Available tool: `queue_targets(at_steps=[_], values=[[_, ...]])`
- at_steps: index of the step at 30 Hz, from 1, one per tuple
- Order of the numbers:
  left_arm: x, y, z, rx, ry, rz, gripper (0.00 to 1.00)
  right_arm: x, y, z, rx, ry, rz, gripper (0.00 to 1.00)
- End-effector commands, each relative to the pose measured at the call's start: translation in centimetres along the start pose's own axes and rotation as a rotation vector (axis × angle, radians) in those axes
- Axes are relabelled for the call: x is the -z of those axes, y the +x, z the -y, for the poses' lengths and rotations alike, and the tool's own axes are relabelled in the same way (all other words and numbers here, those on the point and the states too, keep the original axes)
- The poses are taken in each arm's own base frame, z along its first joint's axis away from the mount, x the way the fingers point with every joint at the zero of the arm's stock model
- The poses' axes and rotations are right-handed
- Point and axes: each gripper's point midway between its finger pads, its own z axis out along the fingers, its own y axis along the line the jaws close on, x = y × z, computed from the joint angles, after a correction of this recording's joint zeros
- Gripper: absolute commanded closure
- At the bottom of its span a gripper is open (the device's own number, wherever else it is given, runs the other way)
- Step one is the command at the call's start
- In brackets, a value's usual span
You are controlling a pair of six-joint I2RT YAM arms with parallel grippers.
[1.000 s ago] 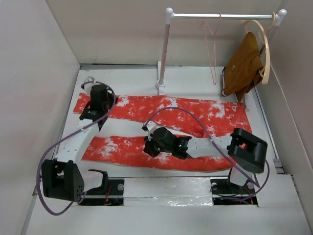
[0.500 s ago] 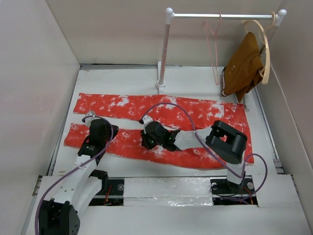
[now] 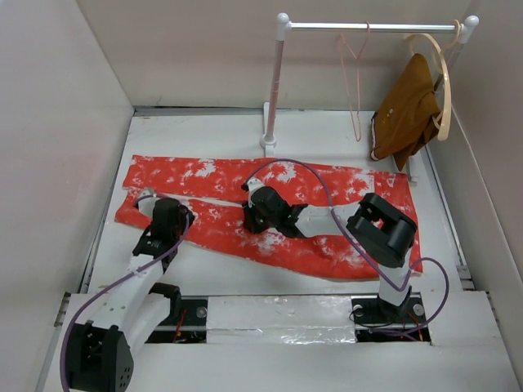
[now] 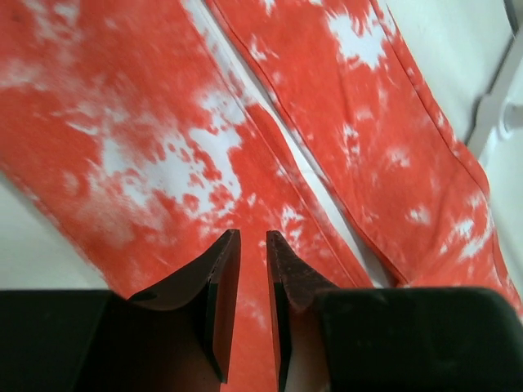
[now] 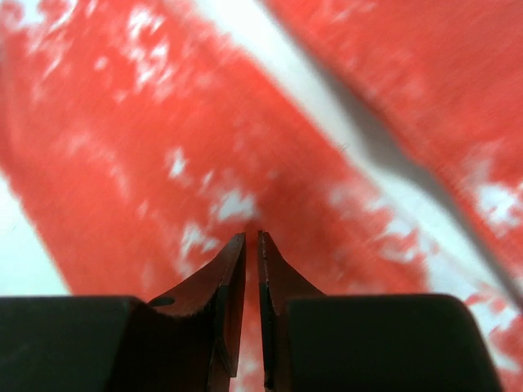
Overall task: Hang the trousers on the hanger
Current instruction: Flatten out the trousers at the center of the board, then fold the trousers at the center of the board.
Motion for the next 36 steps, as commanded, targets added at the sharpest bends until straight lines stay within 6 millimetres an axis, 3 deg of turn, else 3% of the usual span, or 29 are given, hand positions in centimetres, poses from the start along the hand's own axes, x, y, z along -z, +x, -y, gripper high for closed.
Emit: queue_targets(at_steps=[1,2,5,9,10,12,14,16,18,19,22,26,36], values=[[0.8,-4.0,1.7,0.055,-0.014,0.139,0.82,2.6,-0.9,-3.9,0.048,-0.133,0.033,0.82],[1.0,-4.5,0.4,0.051,-0.086,0.161,0.81,3.0,-1.0,-4.6,0.055,-0.151,0.04,0.81],[1.4,-7.0,-0.1,0.092,-0.138,0.233,0.78,5.1,-1.7,-6.3,0.087,-0.193,0.068,0.77],[1.1,-8.1,-1.7,0.151,-0.158,0.229,0.71,8.7,-2.4,-8.6,0.132,-0.266,0.123,0.68],[0.9,-8.0,-2.7,0.16,-0.18,0.227,0.67,9.5,-2.3,-9.1,0.145,-0.289,0.128,0.61],[0.7,-9.0,-4.6,0.217,-0.214,0.255,0.55,11.6,-2.2,-9.0,0.16,-0.315,0.156,0.54],[0.2,-9.1,-5.9,0.244,-0.24,0.242,0.54,13.0,-2.2,-9.0,0.159,-0.34,0.186,0.44],[0.0,-10.0,-7.5,0.293,-0.287,0.244,0.54,14.5,-1.7,-8.4,0.164,-0.343,0.212,0.41],[-0.7,-9.5,-8.8,0.303,-0.328,0.195,0.54,15.8,-2.1,-8.1,0.165,-0.338,0.245,0.41],[-0.9,-9.6,-10.3,0.315,-0.386,0.182,0.54,15.9,-1.6,-7.5,0.164,-0.318,0.24,0.41],[-1.3,-9.7,-12.1,0.348,-0.461,0.161,0.54,16.5,-1.1,-6.7,0.155,-0.307,0.271,0.41],[-1.8,-10.5,-14.8,0.41,-0.553,0.179,0.54,17.6,-1.4,-7.0,0.161,-0.344,0.291,0.41],[-3.7,-11.1,-15.8,0.407,-0.576,0.156,0.54,19.0,-2.0,-7.3,0.16,-0.37,0.332,0.42]])
